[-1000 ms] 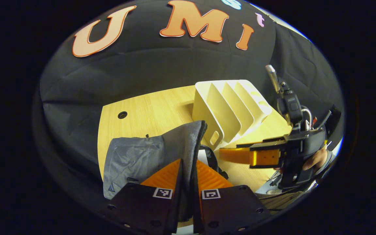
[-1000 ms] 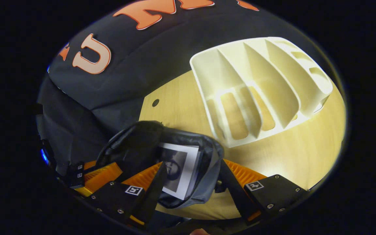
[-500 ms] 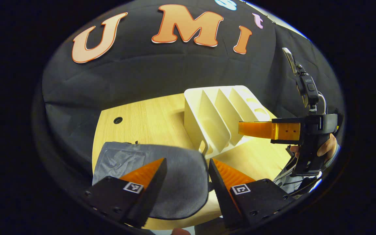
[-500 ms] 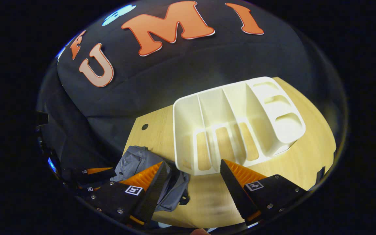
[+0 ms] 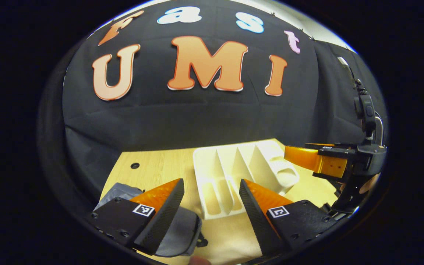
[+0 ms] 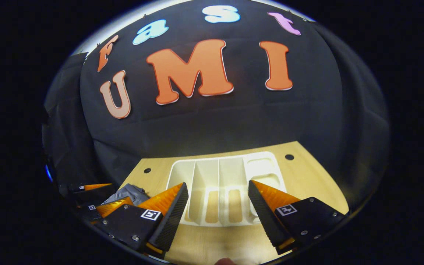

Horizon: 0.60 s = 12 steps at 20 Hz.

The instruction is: Open the schoolbag, grab two books from the bookshelf and put them into the schoolbag.

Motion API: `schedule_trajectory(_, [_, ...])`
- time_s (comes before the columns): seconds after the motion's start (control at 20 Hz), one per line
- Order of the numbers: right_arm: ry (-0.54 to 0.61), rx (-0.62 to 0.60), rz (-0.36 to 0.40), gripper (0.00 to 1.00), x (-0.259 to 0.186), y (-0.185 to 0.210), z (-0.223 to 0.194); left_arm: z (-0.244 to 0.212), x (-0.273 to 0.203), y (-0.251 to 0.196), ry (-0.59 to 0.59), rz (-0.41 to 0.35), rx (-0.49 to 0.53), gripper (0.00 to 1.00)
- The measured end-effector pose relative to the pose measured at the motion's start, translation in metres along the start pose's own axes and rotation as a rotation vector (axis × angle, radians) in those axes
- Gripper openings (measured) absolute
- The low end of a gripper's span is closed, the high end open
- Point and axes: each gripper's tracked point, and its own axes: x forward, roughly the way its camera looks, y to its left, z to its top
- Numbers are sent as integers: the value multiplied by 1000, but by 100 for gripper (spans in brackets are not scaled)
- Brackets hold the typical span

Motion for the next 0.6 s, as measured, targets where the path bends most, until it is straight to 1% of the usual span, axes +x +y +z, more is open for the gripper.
schedule_trajectory(0.15, [-106, -38, 0, 98, -13, -15, 32, 40, -5, -19, -138, 44, -5, 96])
schedule_trajectory(0.25, [-160, -69, 21, 98, -23, -20, 45, 63, -10, -29, -218, 77, -16, 96])
schedule_trajectory(0.35, [-213, -117, 31, 97, -28, -20, 55, 73, -16, -37, -279, 106, -31, 95])
schedule_trajectory(0.4, [-235, -137, 36, 97, -30, -20, 59, 69, -17, -41, -284, 121, -38, 95])
schedule_trajectory(0.45, [-249, -154, 46, 97, -33, -19, 62, 73, -18, -42, -316, 137, -38, 95])
schedule_trajectory(0.6, [-294, -179, 66, 97, -45, -23, 61, 81, -33, -44, -398, 196, -11, 95])
